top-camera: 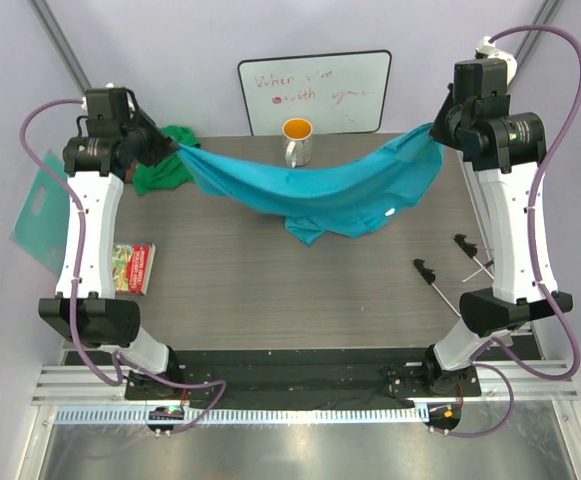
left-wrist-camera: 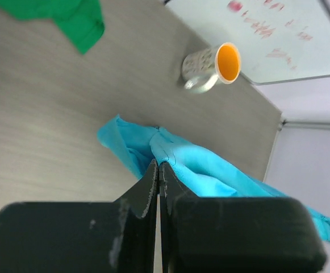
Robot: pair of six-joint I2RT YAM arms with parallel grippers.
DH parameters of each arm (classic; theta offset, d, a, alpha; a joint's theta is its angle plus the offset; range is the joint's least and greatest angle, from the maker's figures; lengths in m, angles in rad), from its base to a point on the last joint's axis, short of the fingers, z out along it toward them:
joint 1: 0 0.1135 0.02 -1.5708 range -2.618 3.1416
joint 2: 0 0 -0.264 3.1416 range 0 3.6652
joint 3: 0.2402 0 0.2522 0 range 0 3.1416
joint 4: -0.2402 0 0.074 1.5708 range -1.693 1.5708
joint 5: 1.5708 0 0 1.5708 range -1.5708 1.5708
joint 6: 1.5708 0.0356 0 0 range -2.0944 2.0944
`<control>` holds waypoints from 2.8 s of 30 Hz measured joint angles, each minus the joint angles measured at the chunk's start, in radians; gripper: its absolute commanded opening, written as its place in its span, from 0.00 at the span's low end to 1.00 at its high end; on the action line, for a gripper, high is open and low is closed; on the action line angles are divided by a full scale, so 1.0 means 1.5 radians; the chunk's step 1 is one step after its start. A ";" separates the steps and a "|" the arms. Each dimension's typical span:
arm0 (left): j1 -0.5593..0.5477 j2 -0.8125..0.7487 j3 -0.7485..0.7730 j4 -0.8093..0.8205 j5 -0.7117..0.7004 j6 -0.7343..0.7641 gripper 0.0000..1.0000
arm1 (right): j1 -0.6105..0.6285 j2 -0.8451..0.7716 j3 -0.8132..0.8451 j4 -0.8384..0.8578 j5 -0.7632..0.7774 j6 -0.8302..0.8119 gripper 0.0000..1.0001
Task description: Fold and stack the t-shirts
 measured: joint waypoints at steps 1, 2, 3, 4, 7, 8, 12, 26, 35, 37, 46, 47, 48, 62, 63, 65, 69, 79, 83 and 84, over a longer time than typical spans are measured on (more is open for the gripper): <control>-0.001 -0.012 -0.012 -0.014 -0.003 0.002 0.00 | 0.000 -0.001 -0.002 0.000 -0.009 0.000 0.01; -0.002 -0.026 -0.022 -0.029 -0.005 0.003 0.00 | 0.000 -0.003 -0.006 0.001 -0.018 0.000 0.01; -0.002 -0.041 -0.031 -0.045 -0.006 0.004 0.00 | 0.000 -0.006 -0.013 0.002 -0.027 0.000 0.01; -0.002 -0.059 -0.042 -0.059 -0.007 0.005 0.00 | 0.000 -0.010 -0.020 0.002 -0.034 0.000 0.01; -0.002 -0.127 -0.087 -0.095 -0.010 0.009 0.00 | 0.000 -0.027 -0.048 -0.001 -0.060 0.000 0.01; -0.002 -0.156 -0.113 -0.109 -0.013 0.010 0.00 | 0.000 -0.033 -0.058 -0.001 -0.069 0.000 0.01; -0.002 -0.263 -0.269 -0.149 -0.024 0.015 0.00 | 0.000 -0.074 -0.146 -0.003 -0.116 0.007 0.01; -0.002 -0.176 -0.498 -0.232 -0.006 0.053 0.64 | 0.000 -0.128 -0.395 -0.002 -0.253 0.075 0.01; -0.007 -0.101 -0.434 -0.105 0.054 0.036 0.65 | 0.000 -0.149 -0.472 0.014 -0.281 0.095 0.01; -0.023 -0.044 -0.439 -0.057 0.074 0.036 0.65 | 0.000 -0.149 -0.484 0.021 -0.285 0.098 0.01; -0.173 0.257 -0.323 0.076 0.124 0.051 0.63 | 0.000 -0.145 -0.523 0.038 -0.296 0.109 0.01; -0.187 0.275 -0.309 0.085 0.128 0.051 0.62 | 0.000 -0.145 -0.523 0.040 -0.297 0.110 0.01; -0.195 0.286 -0.298 0.091 0.130 0.051 0.62 | 0.000 -0.145 -0.523 0.041 -0.296 0.110 0.01; -0.200 0.310 -0.223 0.104 0.102 0.064 0.61 | 0.000 -0.108 -0.519 0.045 -0.296 0.103 0.01; -0.200 0.310 -0.223 0.104 0.102 0.066 0.61 | 0.000 -0.104 -0.518 0.045 -0.296 0.101 0.01; -0.200 0.314 -0.223 0.103 0.102 0.069 0.61 | 0.000 -0.096 -0.513 0.046 -0.296 0.097 0.01; -0.200 0.324 -0.223 0.103 0.101 0.072 0.61 | 0.000 -0.085 -0.507 0.049 -0.296 0.092 0.01; -0.200 0.348 -0.233 0.104 0.097 0.076 0.60 | -0.002 -0.084 -0.505 0.049 -0.296 0.090 0.01; -0.200 0.353 -0.242 0.105 0.098 0.078 0.60 | -0.007 -0.079 -0.502 0.049 -0.296 0.089 0.01; -0.200 0.353 -0.243 0.106 0.098 0.080 0.58 | -0.008 -0.077 -0.501 0.050 -0.296 0.089 0.01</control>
